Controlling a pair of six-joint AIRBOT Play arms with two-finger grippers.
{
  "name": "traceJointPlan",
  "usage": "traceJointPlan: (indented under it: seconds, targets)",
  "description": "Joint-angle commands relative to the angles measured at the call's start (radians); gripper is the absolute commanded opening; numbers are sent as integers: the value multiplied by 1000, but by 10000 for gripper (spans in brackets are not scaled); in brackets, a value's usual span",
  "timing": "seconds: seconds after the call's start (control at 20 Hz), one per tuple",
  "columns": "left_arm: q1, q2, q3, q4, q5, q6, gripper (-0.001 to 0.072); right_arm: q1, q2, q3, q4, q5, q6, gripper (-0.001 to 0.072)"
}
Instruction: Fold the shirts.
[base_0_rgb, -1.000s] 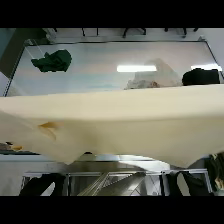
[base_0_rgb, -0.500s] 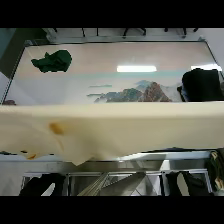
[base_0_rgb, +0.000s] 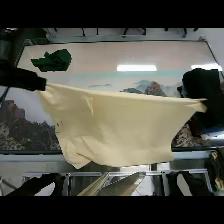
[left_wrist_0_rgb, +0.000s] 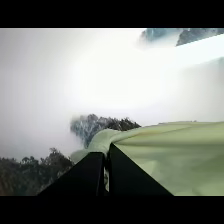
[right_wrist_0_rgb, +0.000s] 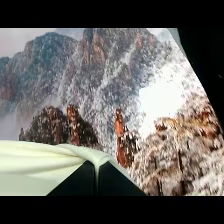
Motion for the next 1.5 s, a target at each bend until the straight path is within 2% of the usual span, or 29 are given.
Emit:
traceJointPlan:
  seconds: [0.0, 0.1, 0.2, 0.25, 0.5, 0.65, 0.85, 1.05, 1.3, 1.45]
  targets:
    - [52, -216, -14, -12, 173, 28, 13, 101, -228, -107, 64, -419, -106, 21]
    - [76, -317, 28, -37, 177, 25, 13, 154, -378, -106, 111, -592, -176, 21]
    - [94, -393, 75, -90, 172, 25, 13, 192, -499, -91, 181, -698, -265, 21]
    - [93, -415, 91, -86, 170, 26, 13, 206, -546, -72, 209, -723, -289, 20]
    - [93, -425, 42, -79, 161, 25, 13, 219, -689, 60, 222, -729, -286, 21]
    - [78, -425, -44, -85, 130, 26, 14, 216, -708, 71, 220, -662, -286, 21]
    - [69, -425, -133, -78, 89, 26, 14, 167, -708, 69, 194, -433, -284, 21]
    - [96, -412, -227, -83, 26, 27, 14, 130, -708, 32, 121, -269, -213, 21]
    - [88, -313, -397, -92, 121, 27, 14, 132, -709, -48, 107, -246, -150, 22]
    - [76, -274, -479, -98, 176, 26, 14, 132, -708, -53, 98, -257, -150, 22]
